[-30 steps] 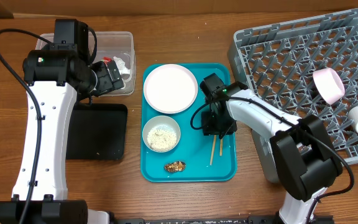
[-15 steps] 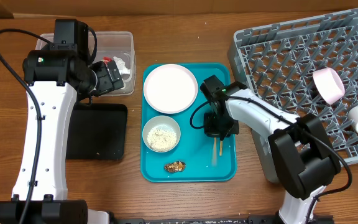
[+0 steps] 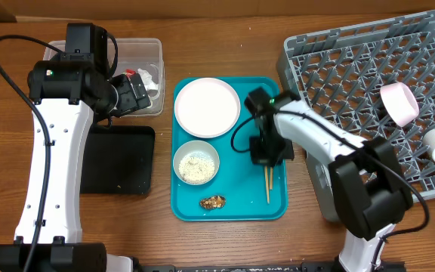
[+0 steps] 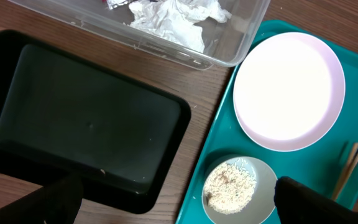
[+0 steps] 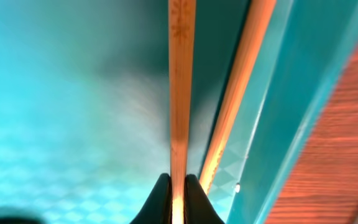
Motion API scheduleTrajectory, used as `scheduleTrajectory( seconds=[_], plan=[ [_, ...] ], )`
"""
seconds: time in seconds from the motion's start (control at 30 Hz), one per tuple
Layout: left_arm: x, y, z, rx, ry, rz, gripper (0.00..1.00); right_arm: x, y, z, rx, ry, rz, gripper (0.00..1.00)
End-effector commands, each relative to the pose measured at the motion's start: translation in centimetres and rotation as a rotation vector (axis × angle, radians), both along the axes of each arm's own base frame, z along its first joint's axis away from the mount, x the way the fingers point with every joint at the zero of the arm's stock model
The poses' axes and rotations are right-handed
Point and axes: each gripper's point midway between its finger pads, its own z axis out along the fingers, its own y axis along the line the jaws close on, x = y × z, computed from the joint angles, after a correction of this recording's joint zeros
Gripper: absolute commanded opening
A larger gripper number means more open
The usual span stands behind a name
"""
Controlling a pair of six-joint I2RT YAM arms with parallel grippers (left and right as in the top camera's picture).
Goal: Sort waste into correct bins and load items into the dishwasher
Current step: 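Lift the chopstick and lower it into the rack's left side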
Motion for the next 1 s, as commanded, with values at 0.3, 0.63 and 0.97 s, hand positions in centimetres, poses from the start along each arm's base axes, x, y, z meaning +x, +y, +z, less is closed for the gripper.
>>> scheduleTrajectory(
  seconds=[0.3,0.63,0.97],
  plan=[
    [0.1,-0.6,0.3,0.000,-0.008,-0.028,1.00,8.0,-8.2,14.4,-0.048,-0.427,0.177,0.04],
    [0.1,-0.6,0.3,0.000,-0.008,-0.028,1.00,6.7,-15.2,11.6,-0.082,-0.305,0.207,0.04],
    [0.1,-0.6,0.3,0.000,-0.008,-0.028,1.00,3.8,-12.1,6.9,0.117,-0.211,0.282,0.04]
  ],
)
